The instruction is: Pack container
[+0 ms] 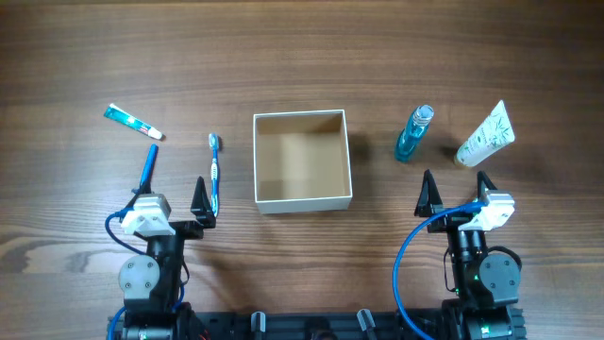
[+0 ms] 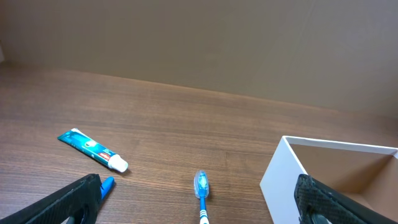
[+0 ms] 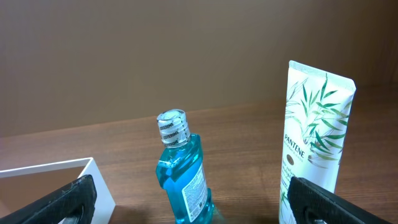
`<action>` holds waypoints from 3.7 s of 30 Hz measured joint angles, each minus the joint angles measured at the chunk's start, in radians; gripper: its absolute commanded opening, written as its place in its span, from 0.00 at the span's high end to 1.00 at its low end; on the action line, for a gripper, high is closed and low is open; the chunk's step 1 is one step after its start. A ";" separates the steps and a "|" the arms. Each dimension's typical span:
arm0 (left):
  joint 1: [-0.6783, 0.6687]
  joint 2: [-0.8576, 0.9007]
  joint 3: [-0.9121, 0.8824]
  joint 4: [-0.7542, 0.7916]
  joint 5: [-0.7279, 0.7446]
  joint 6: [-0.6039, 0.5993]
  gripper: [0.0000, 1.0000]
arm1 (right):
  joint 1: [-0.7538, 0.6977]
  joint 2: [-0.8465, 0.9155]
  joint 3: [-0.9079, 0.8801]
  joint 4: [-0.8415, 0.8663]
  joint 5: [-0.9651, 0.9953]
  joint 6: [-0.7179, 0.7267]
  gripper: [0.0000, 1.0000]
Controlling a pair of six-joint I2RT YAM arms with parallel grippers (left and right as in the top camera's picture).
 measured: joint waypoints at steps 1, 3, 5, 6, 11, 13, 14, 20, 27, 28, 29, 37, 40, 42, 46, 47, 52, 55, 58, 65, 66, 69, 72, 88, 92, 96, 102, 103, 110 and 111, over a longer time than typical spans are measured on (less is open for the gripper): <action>0.000 0.000 0.000 0.000 0.000 0.000 0.00 | 0.000 0.000 0.000 0.000 0.000 0.000 0.00; -0.030 0.000 0.000 0.000 0.000 0.000 0.00 | 0.000 0.000 0.000 0.000 0.000 0.000 0.00; -0.055 0.000 0.000 0.000 0.002 0.000 0.00 | 0.000 0.000 0.000 0.000 0.000 0.000 0.00; -0.057 0.000 0.000 0.000 0.003 0.000 0.00 | 0.000 0.000 0.000 0.000 0.000 0.000 0.00; -0.059 0.000 0.000 0.000 0.003 0.000 0.00 | 0.000 0.000 0.000 0.000 0.000 0.000 0.00; -0.059 0.000 0.000 0.000 0.003 0.000 0.00 | 0.000 0.000 0.000 0.000 0.000 0.000 0.00; -0.059 0.000 0.000 0.000 0.003 0.000 0.00 | 0.000 0.000 0.000 0.000 0.000 0.000 0.00; -0.059 0.000 0.000 0.000 0.003 0.000 0.00 | 0.000 0.000 0.000 0.000 0.000 0.000 0.00; -0.059 0.000 0.000 0.000 0.003 0.000 0.00 | 0.000 0.000 0.000 0.000 0.000 0.000 0.00; -0.059 0.000 0.000 0.000 0.003 0.000 0.00 | 0.000 0.000 0.000 0.000 0.000 0.000 0.00; -0.059 0.000 0.000 0.000 0.003 0.000 0.00 | 0.000 0.000 0.000 0.000 0.000 0.000 0.00; -0.059 0.000 0.000 0.000 0.003 0.000 0.00 | 0.000 0.000 0.000 0.000 0.000 0.000 0.00; -0.059 0.000 0.000 0.000 0.003 0.000 0.00 | 0.000 0.000 0.000 0.000 0.000 0.000 0.00; -0.059 0.000 0.000 0.000 0.003 0.000 0.00 | 0.000 0.000 0.000 0.000 0.000 0.000 0.00; -0.059 0.000 0.000 0.000 0.003 0.000 0.00 | 0.000 0.000 0.000 0.000 0.000 0.000 0.00; -0.059 0.000 0.000 0.000 0.003 0.000 0.00 | 0.000 0.000 0.000 0.000 0.000 0.000 0.00; -0.059 0.000 0.000 0.000 0.003 0.000 0.00 | 0.000 0.000 0.000 0.000 0.000 0.000 0.00; -0.059 0.000 0.000 0.000 0.003 0.000 0.00 | 0.000 0.000 0.000 0.000 0.000 0.000 0.00; -0.059 0.000 0.000 0.000 0.003 0.000 0.00 | 0.000 0.000 0.000 0.000 0.000 0.000 0.00; -0.059 0.000 0.000 0.000 0.003 0.000 0.00 | 0.000 0.000 0.000 0.000 0.000 0.000 0.00; -0.059 0.000 0.000 0.000 0.003 0.000 0.00 | 0.000 0.000 0.000 0.000 0.000 0.000 0.00; -0.059 0.000 0.000 0.000 0.003 0.000 0.00 | 0.000 0.000 0.000 0.000 0.000 0.000 0.00; -0.059 0.000 0.000 0.000 0.003 0.000 0.00 | 0.000 0.000 0.000 0.000 0.000 0.000 0.00; -0.059 0.000 0.000 0.000 0.003 0.000 0.00 | 0.000 0.000 0.000 0.000 0.000 0.000 0.00; -0.059 0.000 0.000 0.000 0.003 0.000 0.00 | 0.000 0.000 0.000 0.000 -0.005 0.000 0.00; -0.059 0.000 0.000 0.000 0.003 0.000 0.00 | 0.000 0.000 0.000 0.000 -0.012 0.001 0.00; -0.059 0.006 0.000 0.000 0.003 -0.017 0.01 | 0.000 0.005 0.002 -0.013 -0.019 0.008 0.00; -0.059 0.013 0.000 0.000 0.003 -0.025 0.00 | 0.000 0.011 0.004 -0.024 -0.019 0.009 0.00; -0.059 0.129 0.057 -0.048 0.003 -0.092 0.00 | 0.000 0.145 0.145 -0.126 -0.023 0.009 0.00; -0.059 0.161 0.089 -0.071 0.003 -0.097 0.01 | 0.000 0.177 0.183 -0.135 -0.023 0.009 0.00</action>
